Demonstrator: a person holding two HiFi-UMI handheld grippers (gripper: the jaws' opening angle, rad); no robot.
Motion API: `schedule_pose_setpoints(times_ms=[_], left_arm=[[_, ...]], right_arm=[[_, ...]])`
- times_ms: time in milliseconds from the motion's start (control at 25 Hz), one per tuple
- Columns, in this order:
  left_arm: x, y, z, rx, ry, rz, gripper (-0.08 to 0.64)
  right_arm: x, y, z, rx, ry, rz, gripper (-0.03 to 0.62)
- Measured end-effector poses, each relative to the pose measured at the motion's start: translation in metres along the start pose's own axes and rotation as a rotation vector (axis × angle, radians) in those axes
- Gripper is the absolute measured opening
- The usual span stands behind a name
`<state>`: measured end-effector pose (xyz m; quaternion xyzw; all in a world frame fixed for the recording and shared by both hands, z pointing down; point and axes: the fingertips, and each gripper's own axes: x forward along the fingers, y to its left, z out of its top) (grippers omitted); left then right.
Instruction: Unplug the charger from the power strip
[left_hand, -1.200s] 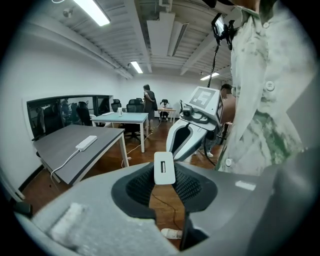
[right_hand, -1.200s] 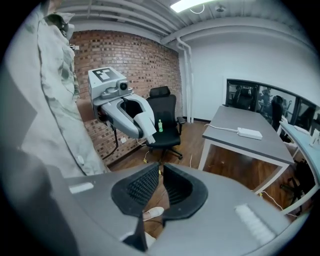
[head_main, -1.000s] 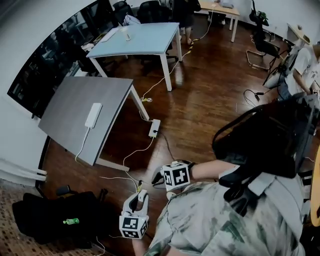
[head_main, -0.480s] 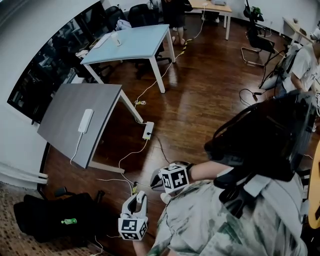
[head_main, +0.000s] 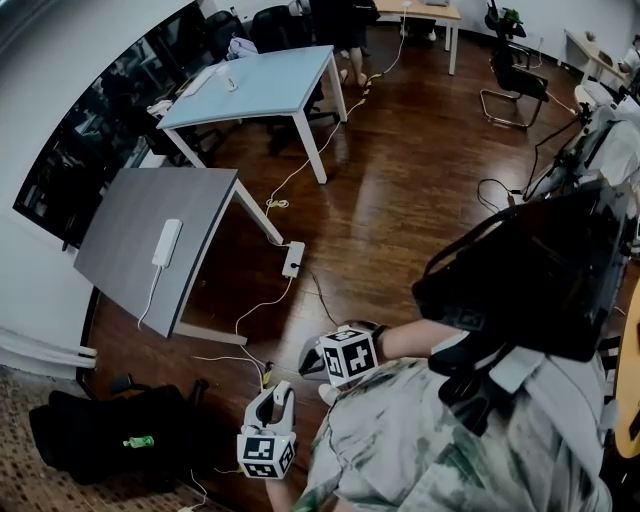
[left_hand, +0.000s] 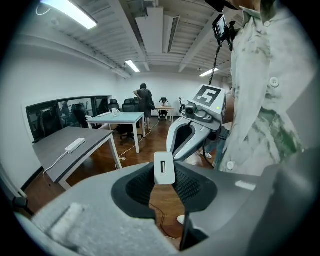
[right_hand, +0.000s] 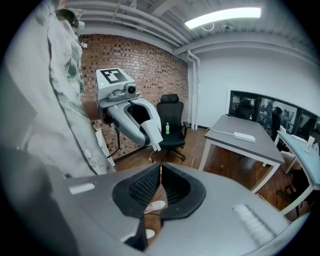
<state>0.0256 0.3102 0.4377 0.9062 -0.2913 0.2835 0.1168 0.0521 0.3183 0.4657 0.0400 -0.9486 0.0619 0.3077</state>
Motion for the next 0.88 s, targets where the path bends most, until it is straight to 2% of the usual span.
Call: schedule_pose_setpoints(times_ms=[520, 880], left_arm=[[0.008, 0.032, 0.004, 0.025, 0.003, -0.042, 0.106], [0.001, 0.093, -0.005, 0.045, -0.008, -0.089, 0.107]], right_arm=[[0.011, -0.027, 0.007, 0.015, 0.004, -0.04, 0.009], [0.052, -0.061, 0.032, 0.048, 0.025, -0.074, 0.009]])
